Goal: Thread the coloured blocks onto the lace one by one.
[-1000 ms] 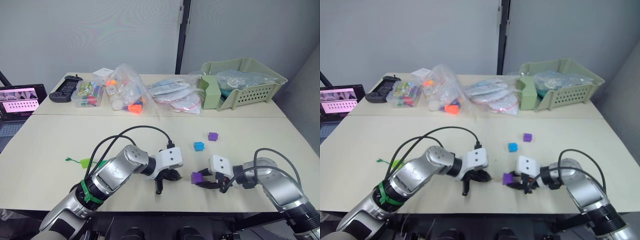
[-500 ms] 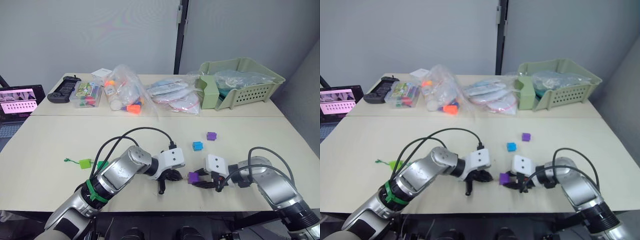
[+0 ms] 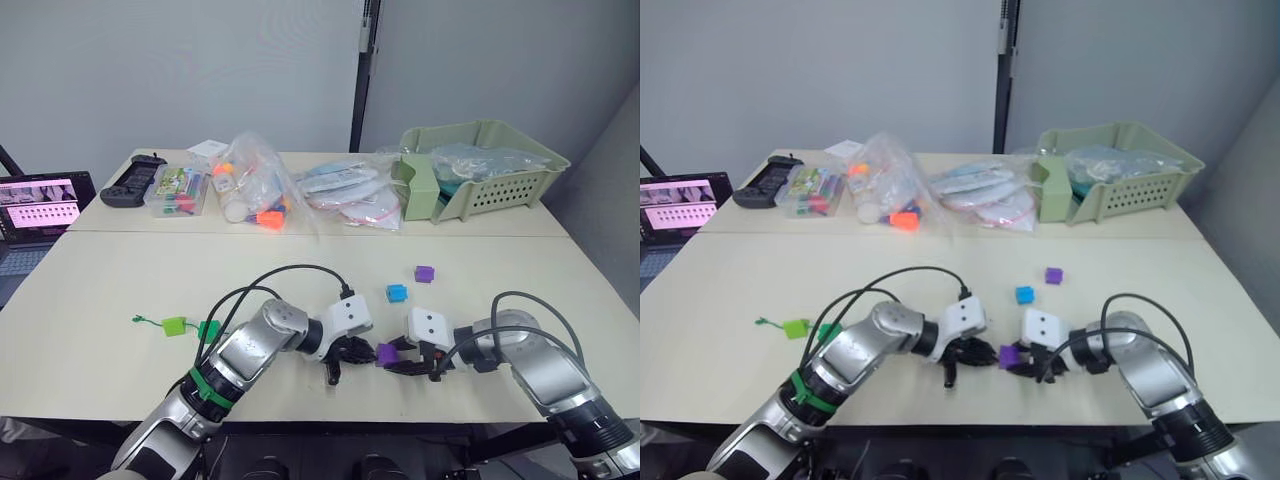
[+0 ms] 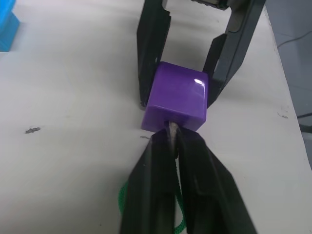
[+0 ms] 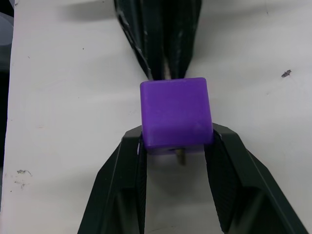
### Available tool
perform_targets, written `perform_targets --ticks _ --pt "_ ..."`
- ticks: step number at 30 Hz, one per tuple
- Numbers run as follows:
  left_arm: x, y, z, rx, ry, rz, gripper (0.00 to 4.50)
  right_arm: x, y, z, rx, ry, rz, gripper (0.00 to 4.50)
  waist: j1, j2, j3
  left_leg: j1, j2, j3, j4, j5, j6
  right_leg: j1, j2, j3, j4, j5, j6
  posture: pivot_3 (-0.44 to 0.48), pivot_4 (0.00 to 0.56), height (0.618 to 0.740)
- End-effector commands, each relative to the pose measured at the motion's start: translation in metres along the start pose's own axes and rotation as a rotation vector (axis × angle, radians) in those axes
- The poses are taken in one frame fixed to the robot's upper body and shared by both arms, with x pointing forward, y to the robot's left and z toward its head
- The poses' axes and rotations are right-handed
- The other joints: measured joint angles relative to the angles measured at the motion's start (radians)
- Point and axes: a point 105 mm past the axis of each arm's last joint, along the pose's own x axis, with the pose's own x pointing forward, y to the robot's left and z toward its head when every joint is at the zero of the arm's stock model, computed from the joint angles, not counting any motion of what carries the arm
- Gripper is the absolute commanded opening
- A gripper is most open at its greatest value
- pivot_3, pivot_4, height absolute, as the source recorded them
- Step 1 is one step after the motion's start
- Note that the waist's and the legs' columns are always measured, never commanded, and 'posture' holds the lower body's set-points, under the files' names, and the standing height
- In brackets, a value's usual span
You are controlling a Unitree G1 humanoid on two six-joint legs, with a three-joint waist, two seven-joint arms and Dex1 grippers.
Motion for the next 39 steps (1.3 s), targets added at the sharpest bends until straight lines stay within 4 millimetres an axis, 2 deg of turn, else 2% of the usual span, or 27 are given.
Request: perform_targets --ticks 1,3,4,7,11,16,24,32,33,39 --pt "-0.003 -0.015 0.026 0.126 -0.1 -0.096 1.96 0.008 0.004 0.004 -0.003 -0.021 -0.006 1.17 -0.002 0.0 0.0 0.0 0.0 0.0 0.0 0.0 0.0 0.0 0.0 0.0 0.0 0.0 0.0 0.0 0.15 0.74" --pt "-0.013 -0.011 0.026 0.145 -0.109 -0.082 2.57 0.006 0.005 0.001 0.006 -0.015 -0.013 1.17 -0.005 0.0 0.0 0.0 0.0 0.0 -0.001 0.0 0.0 0.0 0.0 0.0 0.0 0.001 -0.002 0.0 0.15 0.74" --pt "-0.017 -0.01 0.027 0.148 -0.114 -0.086 2.61 0.005 0.005 0.0 0.009 -0.014 -0.017 1.17 -0.006 0.0 0.0 0.0 0.0 0.0 -0.001 0.0 0.0 0.0 0.0 0.0 0.0 0.002 -0.003 0.0 0.15 0.74" --pt "-0.027 -0.01 0.024 0.157 -0.117 -0.082 2.61 0.002 0.007 -0.003 0.02 -0.008 -0.025 1.17 -0.007 0.0 0.0 0.0 0.0 0.0 -0.001 0.0 0.0 -0.001 0.0 0.0 0.0 0.002 -0.004 0.0 0.15 0.74" --pt "-0.033 -0.003 0.01 0.17 -0.089 -0.044 2.61 -0.006 0.009 -0.007 0.03 0.005 -0.037 1.17 -0.004 0.0 0.0 0.0 0.0 0.0 -0.003 0.0 0.0 0.0 0.0 0.0 -0.003 0.002 -0.004 0.0 0.15 0.74" --pt "-0.029 0.001 -0.003 0.188 -0.061 -0.032 2.61 -0.013 0.011 -0.011 0.034 0.019 -0.037 1.17 0.009 0.0 0.0 -0.002 -0.001 0.0 -0.004 0.0 0.0 0.0 -0.002 -0.001 -0.006 0.003 -0.004 0.0 0.15 0.74" --pt "-0.021 0.002 -0.008 0.187 -0.077 -0.025 2.61 -0.017 0.012 -0.013 0.037 0.03 -0.039 1.17 0.011 0.0 0.0 -0.003 -0.001 0.0 -0.004 0.0 0.0 0.0 -0.002 -0.001 -0.007 0.003 -0.004 0.0 0.15 0.74" --pt "-0.016 -0.001 -0.01 0.191 -0.073 -0.037 0.11 -0.015 0.014 -0.012 0.042 0.022 -0.037 1.17 0.011 0.0 0.0 -0.003 -0.001 0.0 -0.004 0.0 0.0 0.0 -0.002 -0.001 -0.007 0.003 -0.004 0.0 0.15 0.74" --pt "-0.015 -0.002 -0.01 0.191 -0.073 -0.038 0.0 -0.015 0.014 -0.012 0.043 0.021 -0.037 1.17 0.01 0.0 0.0 -0.003 -0.001 0.0 -0.004 0.0 0.0 0.0 -0.002 -0.001 -0.007 0.003 -0.004 0.0 0.15 0.74" --pt "-0.01 -0.004 -0.006 0.198 -0.081 -0.039 0.0 -0.014 0.015 -0.01 0.043 0.018 -0.035 1.17 0.009 0.0 0.0 -0.003 -0.001 0.0 -0.004 0.0 0.0 0.0 -0.002 -0.001 -0.007 0.003 -0.004 0.0 0.15 0.74"
